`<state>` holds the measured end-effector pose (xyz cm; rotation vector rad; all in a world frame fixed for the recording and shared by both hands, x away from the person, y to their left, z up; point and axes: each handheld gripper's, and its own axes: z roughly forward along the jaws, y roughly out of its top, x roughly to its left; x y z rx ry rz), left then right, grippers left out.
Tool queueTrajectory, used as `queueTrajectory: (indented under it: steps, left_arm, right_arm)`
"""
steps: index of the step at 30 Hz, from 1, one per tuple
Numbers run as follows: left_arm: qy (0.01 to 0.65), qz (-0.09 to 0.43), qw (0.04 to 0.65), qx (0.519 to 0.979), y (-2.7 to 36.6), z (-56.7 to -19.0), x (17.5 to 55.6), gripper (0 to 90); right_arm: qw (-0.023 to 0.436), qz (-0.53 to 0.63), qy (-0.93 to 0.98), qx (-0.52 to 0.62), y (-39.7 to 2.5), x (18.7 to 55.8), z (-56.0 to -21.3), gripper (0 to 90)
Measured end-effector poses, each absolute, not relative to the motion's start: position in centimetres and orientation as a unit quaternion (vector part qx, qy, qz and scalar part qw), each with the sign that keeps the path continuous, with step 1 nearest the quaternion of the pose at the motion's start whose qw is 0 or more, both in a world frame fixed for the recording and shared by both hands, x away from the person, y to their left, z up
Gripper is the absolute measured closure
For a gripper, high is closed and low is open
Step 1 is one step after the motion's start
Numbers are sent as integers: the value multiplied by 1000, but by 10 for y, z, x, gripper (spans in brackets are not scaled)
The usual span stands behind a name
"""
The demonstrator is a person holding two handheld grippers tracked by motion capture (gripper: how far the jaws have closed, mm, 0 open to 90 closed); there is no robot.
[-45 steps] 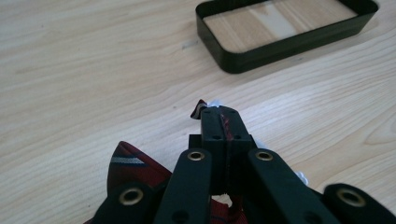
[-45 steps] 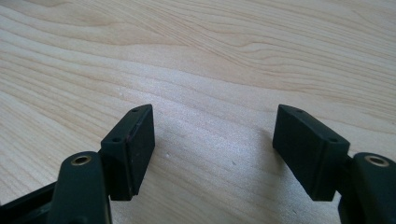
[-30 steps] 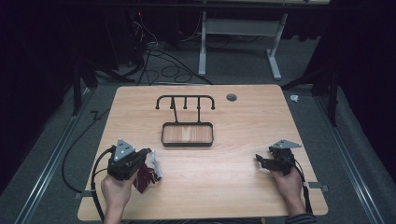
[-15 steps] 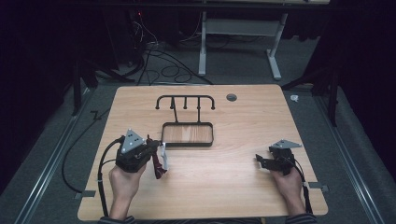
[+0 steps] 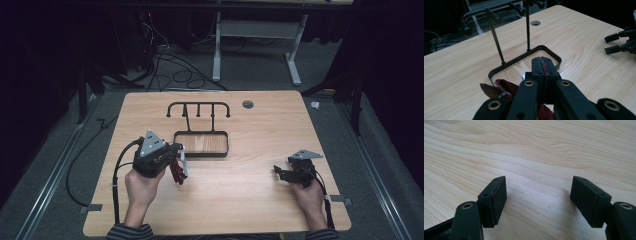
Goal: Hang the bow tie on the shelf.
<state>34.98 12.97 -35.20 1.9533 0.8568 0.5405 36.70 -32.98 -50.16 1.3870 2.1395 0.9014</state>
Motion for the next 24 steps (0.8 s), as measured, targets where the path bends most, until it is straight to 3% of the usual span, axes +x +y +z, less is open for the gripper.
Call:
queueTrajectory:
  steps: [24]
  left_arm:
    - [329, 211, 461, 797, 97, -336, 377, 900]
  right_arm:
    - [217, 325, 773, 499, -330, 367, -502, 303]
